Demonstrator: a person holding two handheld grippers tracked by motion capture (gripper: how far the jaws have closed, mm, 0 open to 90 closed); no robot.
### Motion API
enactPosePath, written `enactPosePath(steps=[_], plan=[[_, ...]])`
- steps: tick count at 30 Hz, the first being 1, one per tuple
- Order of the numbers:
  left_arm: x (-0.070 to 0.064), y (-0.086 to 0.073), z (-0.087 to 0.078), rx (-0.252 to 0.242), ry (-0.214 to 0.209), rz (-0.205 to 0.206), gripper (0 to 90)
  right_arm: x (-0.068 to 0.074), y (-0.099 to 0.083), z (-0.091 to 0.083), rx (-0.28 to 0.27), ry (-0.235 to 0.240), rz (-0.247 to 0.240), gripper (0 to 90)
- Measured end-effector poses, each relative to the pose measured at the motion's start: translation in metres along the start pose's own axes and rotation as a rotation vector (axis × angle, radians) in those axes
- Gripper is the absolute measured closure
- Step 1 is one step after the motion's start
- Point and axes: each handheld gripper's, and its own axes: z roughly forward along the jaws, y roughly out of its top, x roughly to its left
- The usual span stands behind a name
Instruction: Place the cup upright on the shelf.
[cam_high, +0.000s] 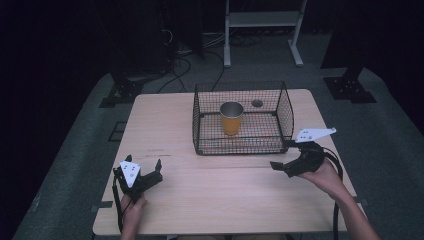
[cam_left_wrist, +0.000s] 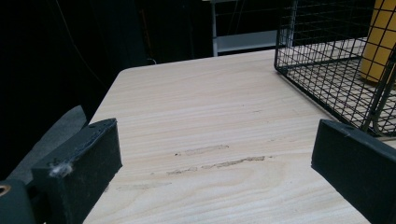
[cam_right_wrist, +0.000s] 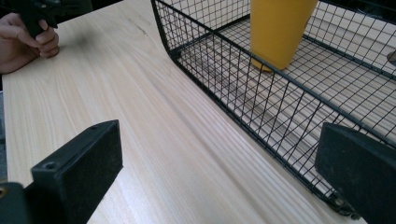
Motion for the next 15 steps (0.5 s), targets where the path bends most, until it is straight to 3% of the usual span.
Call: enactPosePath(steps=[10,15], plan=[[0.0,0.0,0.0,0.001,0.0,0.001,0.8,0.006,-0.024,0.0,0.007,-0.014,0.008,0.4],[0.0,0.0,0.0,0.001,-0.001,0.003,0.8,0.009,-0.034,0.0,-0.006,-0.005,0.038,0.5]])
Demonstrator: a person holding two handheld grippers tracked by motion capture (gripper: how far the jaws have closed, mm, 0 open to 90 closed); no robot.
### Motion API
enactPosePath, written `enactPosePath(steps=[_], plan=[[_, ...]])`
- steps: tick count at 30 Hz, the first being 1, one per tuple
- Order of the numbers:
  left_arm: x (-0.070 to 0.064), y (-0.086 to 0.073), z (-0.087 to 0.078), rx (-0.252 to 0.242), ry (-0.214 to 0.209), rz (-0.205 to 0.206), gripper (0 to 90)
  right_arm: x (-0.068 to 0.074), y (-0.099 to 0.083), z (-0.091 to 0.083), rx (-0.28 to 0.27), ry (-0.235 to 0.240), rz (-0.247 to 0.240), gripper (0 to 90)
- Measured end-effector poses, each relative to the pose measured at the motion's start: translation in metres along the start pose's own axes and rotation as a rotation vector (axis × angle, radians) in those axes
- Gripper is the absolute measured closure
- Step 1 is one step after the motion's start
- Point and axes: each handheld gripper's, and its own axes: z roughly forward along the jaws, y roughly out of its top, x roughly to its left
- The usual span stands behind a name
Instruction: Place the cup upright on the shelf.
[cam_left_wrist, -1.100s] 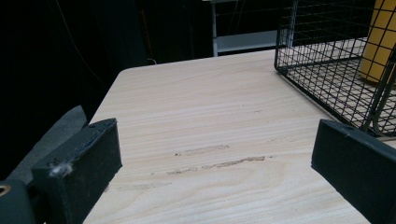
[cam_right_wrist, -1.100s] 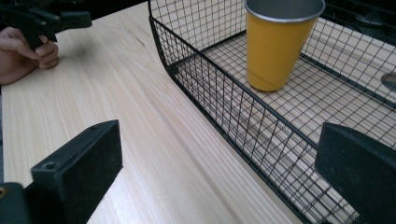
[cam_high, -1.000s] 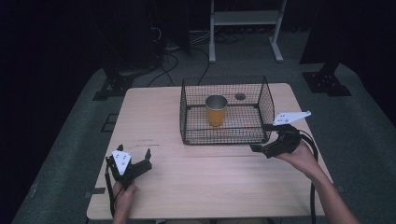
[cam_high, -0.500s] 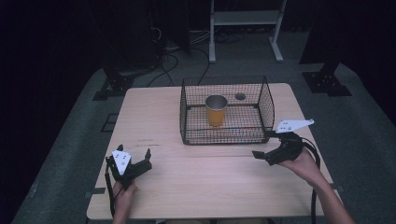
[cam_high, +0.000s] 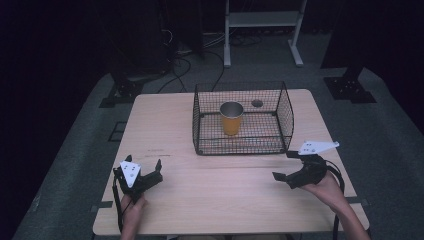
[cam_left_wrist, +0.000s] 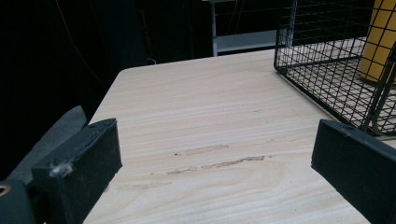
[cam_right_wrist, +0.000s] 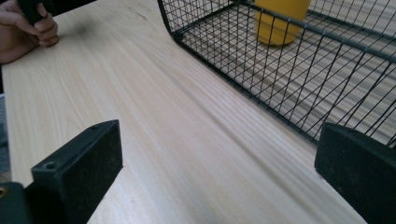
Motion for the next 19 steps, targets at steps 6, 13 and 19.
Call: enactPosePath(steps=[6,13,19], plan=[[0.0,0.0,0.0,0.0,0.0,-0.001,0.8,0.009,-0.016,-0.005,-0.05,0.006,0.033,0.4],[-0.001,0.0,0.0,-0.003,0.002,0.006,0.8,0.019,-0.032,-0.008,-0.079,-0.007,0.053,0.4],[0.0,0.0,0.001,0.003,0.008,-0.001,0.8,0.02,-0.055,-0.008,-0.195,0.01,0.145,8.9]])
